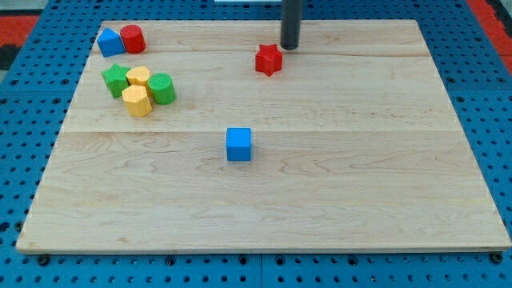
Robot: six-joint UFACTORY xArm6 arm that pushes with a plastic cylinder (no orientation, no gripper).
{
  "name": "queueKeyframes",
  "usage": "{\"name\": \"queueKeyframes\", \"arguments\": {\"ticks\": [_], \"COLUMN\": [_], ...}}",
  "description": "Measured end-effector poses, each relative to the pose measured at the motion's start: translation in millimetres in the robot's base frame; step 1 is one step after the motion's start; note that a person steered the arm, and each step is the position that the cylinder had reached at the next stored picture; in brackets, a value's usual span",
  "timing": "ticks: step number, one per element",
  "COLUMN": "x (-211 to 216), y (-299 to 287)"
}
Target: Slide the red star top right of the green circle
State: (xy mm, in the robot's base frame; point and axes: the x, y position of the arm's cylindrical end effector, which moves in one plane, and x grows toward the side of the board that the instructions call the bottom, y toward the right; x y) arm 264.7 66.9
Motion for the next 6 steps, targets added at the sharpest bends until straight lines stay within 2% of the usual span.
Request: {"name": "queueKeyframes", "arguments": {"ticks": [1, 3, 4, 5, 6], "x": [28, 26, 70, 63, 38], "y": [-24, -174, -151, -175, -189]}}
